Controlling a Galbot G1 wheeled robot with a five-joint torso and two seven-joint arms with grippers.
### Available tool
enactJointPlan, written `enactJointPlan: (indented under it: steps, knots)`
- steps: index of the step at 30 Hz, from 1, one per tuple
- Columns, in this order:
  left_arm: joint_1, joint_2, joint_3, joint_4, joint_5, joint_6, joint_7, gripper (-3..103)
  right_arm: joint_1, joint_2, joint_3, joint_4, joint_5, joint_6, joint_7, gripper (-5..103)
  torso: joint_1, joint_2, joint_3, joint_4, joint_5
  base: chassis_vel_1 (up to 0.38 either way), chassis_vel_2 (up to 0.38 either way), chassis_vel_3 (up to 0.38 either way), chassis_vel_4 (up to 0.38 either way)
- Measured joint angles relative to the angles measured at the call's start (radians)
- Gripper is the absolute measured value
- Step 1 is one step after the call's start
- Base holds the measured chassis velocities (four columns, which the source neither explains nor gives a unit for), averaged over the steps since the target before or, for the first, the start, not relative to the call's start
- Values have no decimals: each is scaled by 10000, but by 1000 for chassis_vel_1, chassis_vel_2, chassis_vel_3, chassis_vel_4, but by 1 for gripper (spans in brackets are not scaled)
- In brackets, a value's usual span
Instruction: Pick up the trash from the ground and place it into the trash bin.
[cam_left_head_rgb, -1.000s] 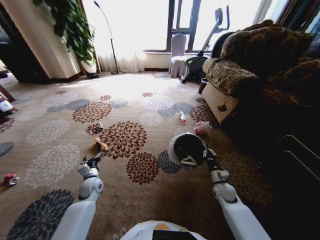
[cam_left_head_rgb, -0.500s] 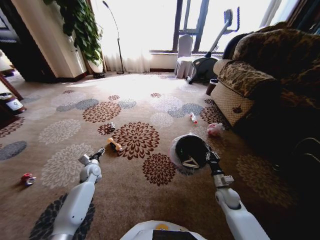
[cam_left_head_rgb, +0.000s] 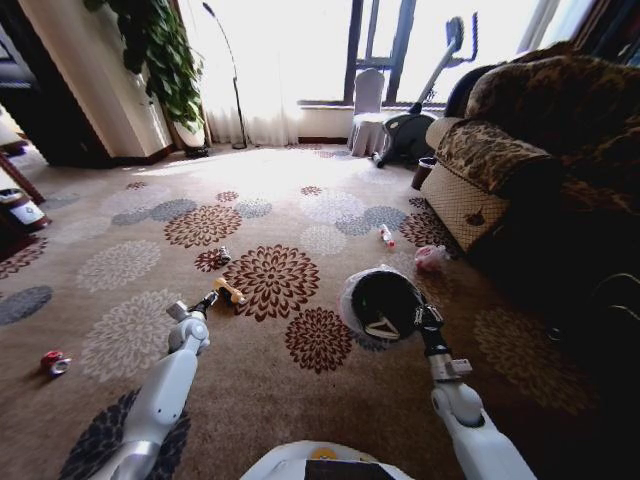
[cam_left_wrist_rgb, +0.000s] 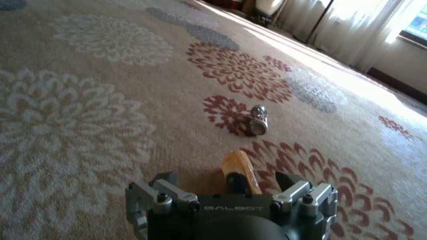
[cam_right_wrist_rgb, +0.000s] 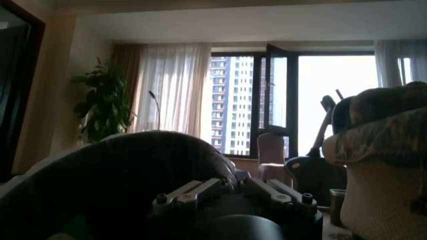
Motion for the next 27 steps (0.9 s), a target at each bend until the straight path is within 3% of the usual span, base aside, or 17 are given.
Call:
enactJointPlan:
  steps: [6,14,23,27]
  knots:
    - [-70,-33,74,198,48,123,157,96,5,1,-97,-83,98,41,3,0,0,0,0,-14,-3,-170,166,183,-158]
    - [-210,-38,149,827,307,263,251,100,130,-46,-328,-113,171,6,4,0,7,-1,4,-7,-3,-255,232,247,-228]
    - [-1068,-123,268,2543,-51,929,-60,99,176,-171,-439,-124,271,-1,4,0,-3,0,-3,-8,-2,-20,33,16,-10]
    - [-1961,-325,433,3890,-76,1227,32,99,35,-202,-336,-19,324,-2,2,0,-2,0,-2,-10,-2,29,-11,-33,19]
